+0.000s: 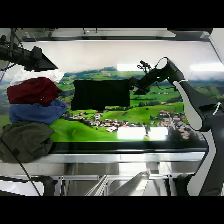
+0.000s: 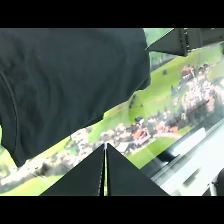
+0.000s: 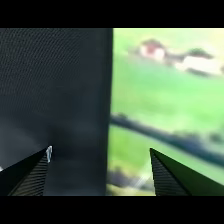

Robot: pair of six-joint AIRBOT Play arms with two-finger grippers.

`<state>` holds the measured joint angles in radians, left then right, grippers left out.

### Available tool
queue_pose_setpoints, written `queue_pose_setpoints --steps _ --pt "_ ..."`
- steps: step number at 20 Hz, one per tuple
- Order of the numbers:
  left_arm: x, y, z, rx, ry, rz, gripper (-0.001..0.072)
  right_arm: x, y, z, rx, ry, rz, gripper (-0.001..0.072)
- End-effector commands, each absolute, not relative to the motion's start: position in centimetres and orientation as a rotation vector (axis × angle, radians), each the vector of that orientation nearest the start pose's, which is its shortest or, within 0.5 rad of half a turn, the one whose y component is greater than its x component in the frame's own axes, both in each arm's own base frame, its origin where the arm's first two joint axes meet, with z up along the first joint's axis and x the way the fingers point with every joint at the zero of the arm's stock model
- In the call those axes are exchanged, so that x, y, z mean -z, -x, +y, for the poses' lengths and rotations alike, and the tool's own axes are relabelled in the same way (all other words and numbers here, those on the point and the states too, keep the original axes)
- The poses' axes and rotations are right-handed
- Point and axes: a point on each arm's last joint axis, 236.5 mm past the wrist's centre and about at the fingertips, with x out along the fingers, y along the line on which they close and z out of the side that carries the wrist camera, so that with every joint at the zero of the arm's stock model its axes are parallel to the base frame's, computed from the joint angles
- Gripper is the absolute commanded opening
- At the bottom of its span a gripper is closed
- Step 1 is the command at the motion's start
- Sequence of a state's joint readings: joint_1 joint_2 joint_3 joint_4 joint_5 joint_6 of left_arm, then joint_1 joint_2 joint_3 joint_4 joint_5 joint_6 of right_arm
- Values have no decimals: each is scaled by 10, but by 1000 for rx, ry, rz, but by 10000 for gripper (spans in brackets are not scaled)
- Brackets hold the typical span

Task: Fold the shirts.

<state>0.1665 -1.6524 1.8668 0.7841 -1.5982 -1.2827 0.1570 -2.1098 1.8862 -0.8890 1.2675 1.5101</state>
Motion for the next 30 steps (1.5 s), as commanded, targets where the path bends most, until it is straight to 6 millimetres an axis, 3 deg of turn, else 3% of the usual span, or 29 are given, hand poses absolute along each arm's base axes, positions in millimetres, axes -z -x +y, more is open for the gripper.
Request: queue_pose_setpoints --steps 1,4,5,7,10,12,13,15,18,20,23,25,28,30 --pt "-139 -456 -93 686 397 1151 20 94 -507 244 -604 -563 1426 705" --pt "-139 -456 -93 681 404 1154 20 94 -506 266 -690 -652 1410 701" --pt "-139 -456 -93 681 405 1154 20 92 -506 276 -727 -692 1401 664" --pt "-139 -456 -93 680 405 1155 20 81 -508 293 -807 -753 1354 49" --pt "-139 -456 -93 672 418 1161 20 59 -514 298 -853 -758 1293 20" --pt "-138 -455 -93 674 418 1165 20 35 -524 283 -844 -747 1240 19" --pt "-138 -455 -93 676 417 1168 20 19 -535 265 -816 -763 1203 19" --pt "-138 -455 -93 675 418 1167 19 -13 -563 210 -717 -831 1109 19" --pt "-138 -455 -93 676 417 1168 20 -43 -593 75 -495 -962 981 19" --pt "-138 -454 -93 677 417 1168 20 -41 -582 -20 -321 -1018 976 20" --pt "-137 -451 -94 684 414 1182 19 -30 -530 -146 -31 -993 1021 19" --pt "-137 -451 -94 684 414 1183 19 -33 -488 -219 185 -950 1005 18" --pt "-137 -450 -96 687 411 1184 20 -38 -411 -301 466 -875 1005 18" --pt "-137 -449 -103 702 401 1188 19 -27 -353 -332 646 -890 1022 18"
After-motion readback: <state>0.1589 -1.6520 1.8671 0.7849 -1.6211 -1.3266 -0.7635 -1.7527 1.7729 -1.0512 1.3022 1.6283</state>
